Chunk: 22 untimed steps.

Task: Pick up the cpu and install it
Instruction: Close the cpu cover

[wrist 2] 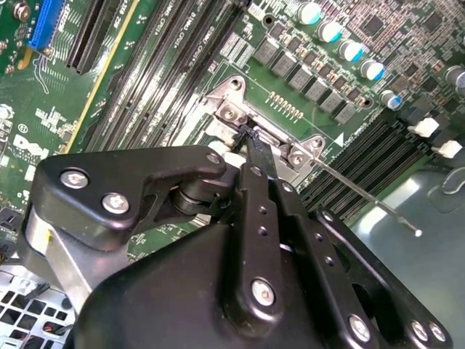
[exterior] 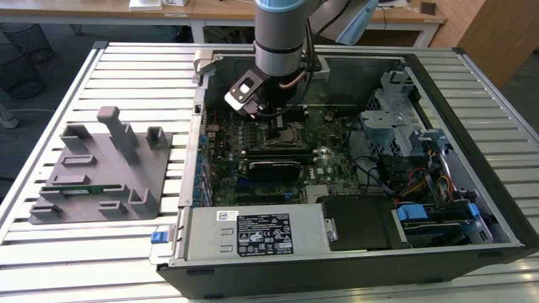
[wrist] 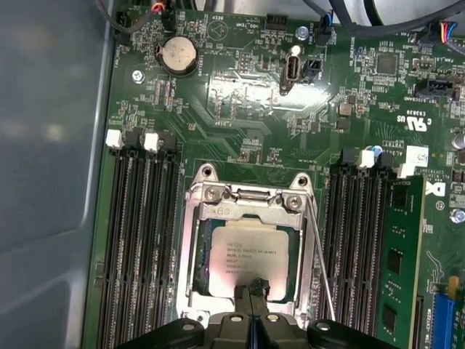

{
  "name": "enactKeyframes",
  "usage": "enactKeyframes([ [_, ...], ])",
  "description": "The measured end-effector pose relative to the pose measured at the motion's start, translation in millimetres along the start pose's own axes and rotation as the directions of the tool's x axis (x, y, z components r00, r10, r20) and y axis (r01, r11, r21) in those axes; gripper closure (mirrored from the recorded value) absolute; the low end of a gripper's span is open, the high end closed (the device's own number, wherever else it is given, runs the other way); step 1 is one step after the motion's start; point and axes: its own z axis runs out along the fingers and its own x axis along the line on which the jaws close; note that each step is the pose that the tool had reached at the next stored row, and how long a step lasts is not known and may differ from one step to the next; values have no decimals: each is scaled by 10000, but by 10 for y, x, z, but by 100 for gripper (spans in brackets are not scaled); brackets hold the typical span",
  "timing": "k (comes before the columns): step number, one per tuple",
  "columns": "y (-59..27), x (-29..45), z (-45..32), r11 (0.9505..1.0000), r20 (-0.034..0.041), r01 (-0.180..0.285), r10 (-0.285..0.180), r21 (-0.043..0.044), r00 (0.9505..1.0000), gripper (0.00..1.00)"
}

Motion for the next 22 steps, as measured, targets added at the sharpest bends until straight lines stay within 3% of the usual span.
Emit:
enactKeyframes([
  [7,34,-3,-1,10000,4,-1,1,3,10000,89],
  [17,38,-1,-180,10000,-1,1,-1,0,10000,89],
  [22,101,-5,-178,10000,-18,-1,1,1,10000,89],
])
